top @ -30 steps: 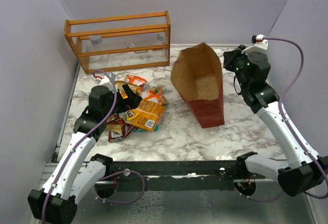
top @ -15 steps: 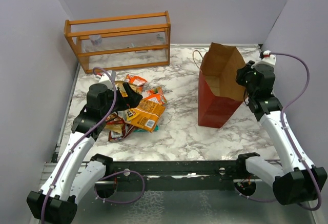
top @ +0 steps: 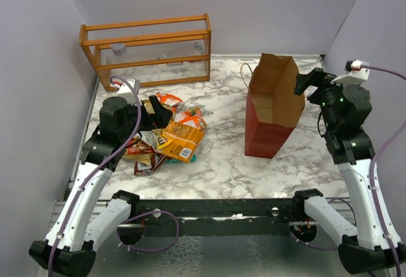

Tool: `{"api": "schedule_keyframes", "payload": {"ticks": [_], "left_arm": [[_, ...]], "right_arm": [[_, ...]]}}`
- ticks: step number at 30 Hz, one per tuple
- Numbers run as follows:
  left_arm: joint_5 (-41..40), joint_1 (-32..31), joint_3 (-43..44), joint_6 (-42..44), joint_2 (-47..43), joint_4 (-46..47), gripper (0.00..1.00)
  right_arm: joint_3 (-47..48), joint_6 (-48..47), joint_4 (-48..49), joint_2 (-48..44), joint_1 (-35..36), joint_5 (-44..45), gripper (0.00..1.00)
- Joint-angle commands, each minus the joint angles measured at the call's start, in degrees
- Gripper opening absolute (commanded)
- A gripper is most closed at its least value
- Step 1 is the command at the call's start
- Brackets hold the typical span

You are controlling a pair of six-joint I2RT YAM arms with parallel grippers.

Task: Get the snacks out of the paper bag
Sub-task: Adjust the paper bag at the center of the board, then reset both arms

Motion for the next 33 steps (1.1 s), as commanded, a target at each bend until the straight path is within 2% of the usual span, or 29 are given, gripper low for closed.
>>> {"api": "schedule_keyframes", "payload": {"ticks": [1, 6, 10, 18, 25, 33], "left_arm": [[-5.5, 0.4, 6.8, 3.7, -0.5, -4.1, 0.98], [-8.6, 0.3, 17.2, 6.3, 0.2, -4.4, 0.98], [-11.3, 0.3, 27.4, 8.6, 0.4, -6.3, 0.98], [-21.5, -0.7, 34.4, 13.4, -0.9, -8.0, 0.98], [-20.1, -0.8, 35.0, 14.7, -0.7, -5.7, 0.99], [-18.1, -0.8, 34.6, 13.5, -0.3, -4.9, 0.99]], "right_arm": [[4.4, -3.2, -4.9, -5.0, -0.3, -5.4, 0.99], [11.5, -4.8, -6.2, -7.6, -0.1, -19.7, 0.99], [21.1, -5.1, -10.1, -6.9, 1.9, -23.5, 0.99], [31.9, -9.6, -16.6, -9.7, 7.3, -17.5, 0.99], [34.4, -13.8, -20.8, -11.4, 11.6, -7.7, 0.99], [32.8, -13.6, -20.5, -10.8, 11.6, -3.3, 0.99]]}}
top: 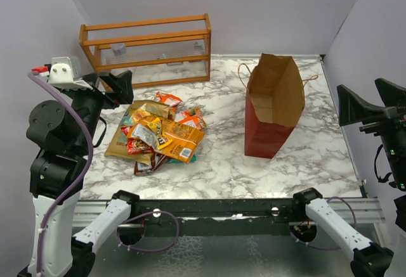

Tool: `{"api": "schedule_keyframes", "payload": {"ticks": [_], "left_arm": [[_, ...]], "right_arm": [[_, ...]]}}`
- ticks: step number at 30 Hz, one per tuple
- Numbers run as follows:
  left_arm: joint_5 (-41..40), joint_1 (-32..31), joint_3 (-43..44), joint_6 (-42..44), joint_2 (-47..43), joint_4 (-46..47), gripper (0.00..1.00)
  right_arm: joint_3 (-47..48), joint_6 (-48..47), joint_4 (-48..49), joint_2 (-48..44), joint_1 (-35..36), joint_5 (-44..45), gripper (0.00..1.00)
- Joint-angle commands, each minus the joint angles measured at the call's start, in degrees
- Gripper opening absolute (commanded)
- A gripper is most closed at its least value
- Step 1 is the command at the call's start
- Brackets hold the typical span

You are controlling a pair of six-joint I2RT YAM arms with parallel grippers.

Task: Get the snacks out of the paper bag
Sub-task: Reset both arms

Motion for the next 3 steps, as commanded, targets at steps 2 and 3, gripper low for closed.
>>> {"api": "schedule_keyframes", "payload": {"ticks": [2, 3], "left_arm": [[0.8, -0.3, 0.0, 0.1, 0.0, 1.4, 0.99], [0.9, -0.4, -0.1, -0.1, -0.1, 1.4, 0.99]], "right_arm": [[-0.7, -0.4, -2.6, 1.9, 0.3, 4.9, 0.99], [-0.5, 0.2, -3.1, 2.4, 0.3, 5.3, 0.99]]}}
